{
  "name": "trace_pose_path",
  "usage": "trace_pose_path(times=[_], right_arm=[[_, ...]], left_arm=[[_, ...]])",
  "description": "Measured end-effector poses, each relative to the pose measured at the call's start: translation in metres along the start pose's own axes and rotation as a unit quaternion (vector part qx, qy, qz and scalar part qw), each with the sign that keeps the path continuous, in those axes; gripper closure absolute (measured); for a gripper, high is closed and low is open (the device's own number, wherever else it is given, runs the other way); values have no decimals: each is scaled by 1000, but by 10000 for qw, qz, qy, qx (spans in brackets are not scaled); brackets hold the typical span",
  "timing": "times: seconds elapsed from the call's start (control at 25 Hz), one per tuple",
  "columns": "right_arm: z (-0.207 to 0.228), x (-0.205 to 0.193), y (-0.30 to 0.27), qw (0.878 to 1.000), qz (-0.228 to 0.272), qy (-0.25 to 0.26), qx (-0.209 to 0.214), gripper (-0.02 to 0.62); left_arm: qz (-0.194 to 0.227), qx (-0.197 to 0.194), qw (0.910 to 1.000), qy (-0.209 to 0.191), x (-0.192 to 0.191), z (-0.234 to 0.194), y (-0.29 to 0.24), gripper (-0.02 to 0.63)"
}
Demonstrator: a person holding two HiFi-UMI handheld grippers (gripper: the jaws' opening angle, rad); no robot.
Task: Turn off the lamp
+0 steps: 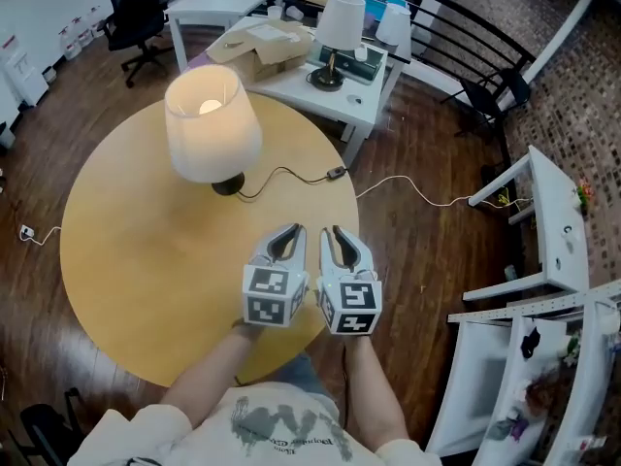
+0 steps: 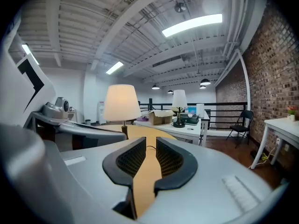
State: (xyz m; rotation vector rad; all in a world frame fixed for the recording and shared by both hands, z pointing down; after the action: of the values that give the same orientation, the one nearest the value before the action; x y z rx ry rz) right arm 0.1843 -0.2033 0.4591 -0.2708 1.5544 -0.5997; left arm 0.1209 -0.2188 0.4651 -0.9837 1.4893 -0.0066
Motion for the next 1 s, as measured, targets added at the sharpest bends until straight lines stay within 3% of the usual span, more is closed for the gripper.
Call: trace_pose_path(times=[0.56, 1.0], right_arm=[[68, -15, -131, 9951, -803, 536, 237, 495], [102, -22, -211, 9886, -1249, 811, 247, 492]], left_arm=[[-524, 135, 9978, 391, -17, -31, -106, 612], [-818, 288, 9932, 779, -35, -54, -141, 612]])
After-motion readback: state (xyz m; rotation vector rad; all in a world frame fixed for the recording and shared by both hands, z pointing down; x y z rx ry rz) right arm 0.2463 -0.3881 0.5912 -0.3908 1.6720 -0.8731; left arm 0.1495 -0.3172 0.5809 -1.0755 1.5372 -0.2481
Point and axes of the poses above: the fingertips, and each gripper's own axes: y backward along the fingers, z to its right, x out of its top, the point moved 1 cm from there along y, backward along the fingers, and after that the axes turned 15 degrees about -z, right-handed, at the moved point
